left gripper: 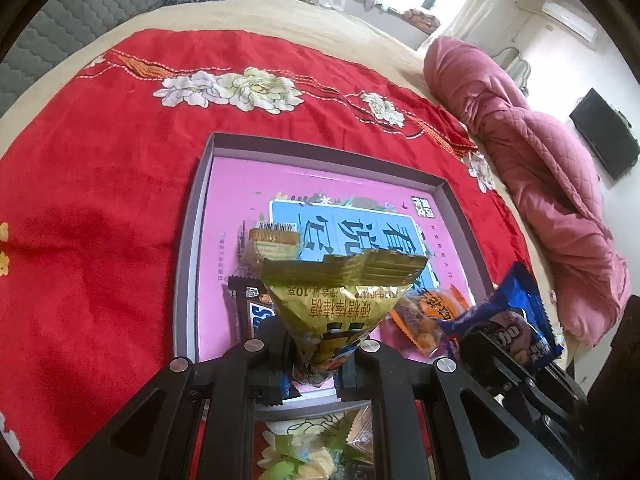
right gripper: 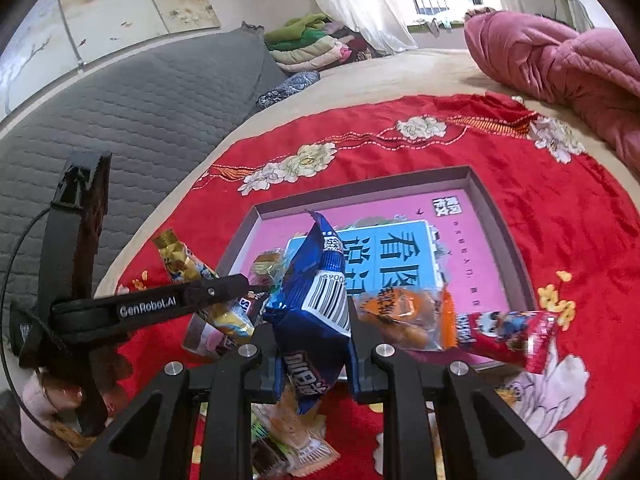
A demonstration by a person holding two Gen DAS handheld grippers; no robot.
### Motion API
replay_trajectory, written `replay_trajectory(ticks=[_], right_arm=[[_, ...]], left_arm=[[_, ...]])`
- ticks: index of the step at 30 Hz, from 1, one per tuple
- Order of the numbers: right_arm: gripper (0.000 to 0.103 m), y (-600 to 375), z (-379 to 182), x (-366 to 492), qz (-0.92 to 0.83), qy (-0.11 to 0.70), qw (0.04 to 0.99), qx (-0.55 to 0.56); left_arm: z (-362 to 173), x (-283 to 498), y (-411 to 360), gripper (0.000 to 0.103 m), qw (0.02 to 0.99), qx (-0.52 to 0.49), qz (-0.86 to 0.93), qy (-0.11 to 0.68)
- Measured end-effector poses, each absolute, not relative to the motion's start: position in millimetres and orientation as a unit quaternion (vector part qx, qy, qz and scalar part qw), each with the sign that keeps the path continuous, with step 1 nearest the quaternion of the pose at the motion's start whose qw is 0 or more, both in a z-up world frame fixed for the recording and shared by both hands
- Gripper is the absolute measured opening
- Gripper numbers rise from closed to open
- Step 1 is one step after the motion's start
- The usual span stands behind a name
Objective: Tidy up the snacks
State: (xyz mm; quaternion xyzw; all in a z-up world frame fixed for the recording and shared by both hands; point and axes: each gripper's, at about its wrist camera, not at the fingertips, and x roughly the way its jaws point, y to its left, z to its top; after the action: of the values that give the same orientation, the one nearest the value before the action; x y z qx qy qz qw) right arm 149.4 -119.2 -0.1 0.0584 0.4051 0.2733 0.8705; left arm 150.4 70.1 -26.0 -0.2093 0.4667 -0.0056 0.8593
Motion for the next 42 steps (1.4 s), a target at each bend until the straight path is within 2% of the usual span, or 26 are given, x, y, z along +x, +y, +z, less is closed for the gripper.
replay_trajectory(ticks=[23,37,42], right_arm=[[0.023,-89.9,-34.2,166.4,0.258,0.451,0.853,0.045],[0.023,-92.1,-35.5,164.1,0.239,0.446,0.862,0.022],[0.026,-91.6,-33.8,163.7,0.23,0.442,0.867,0.01]], left_arm=[[-41.0,151.6,70.8,0.015,0.847,-0.221,-0.031,0.482],[-45.9,152.2,74.5,0.015,0.84,-0.236,-0.034,0.487],[-48.1,151.5,74.7,0.019,0.838,-0.238,-0.034,0.49]])
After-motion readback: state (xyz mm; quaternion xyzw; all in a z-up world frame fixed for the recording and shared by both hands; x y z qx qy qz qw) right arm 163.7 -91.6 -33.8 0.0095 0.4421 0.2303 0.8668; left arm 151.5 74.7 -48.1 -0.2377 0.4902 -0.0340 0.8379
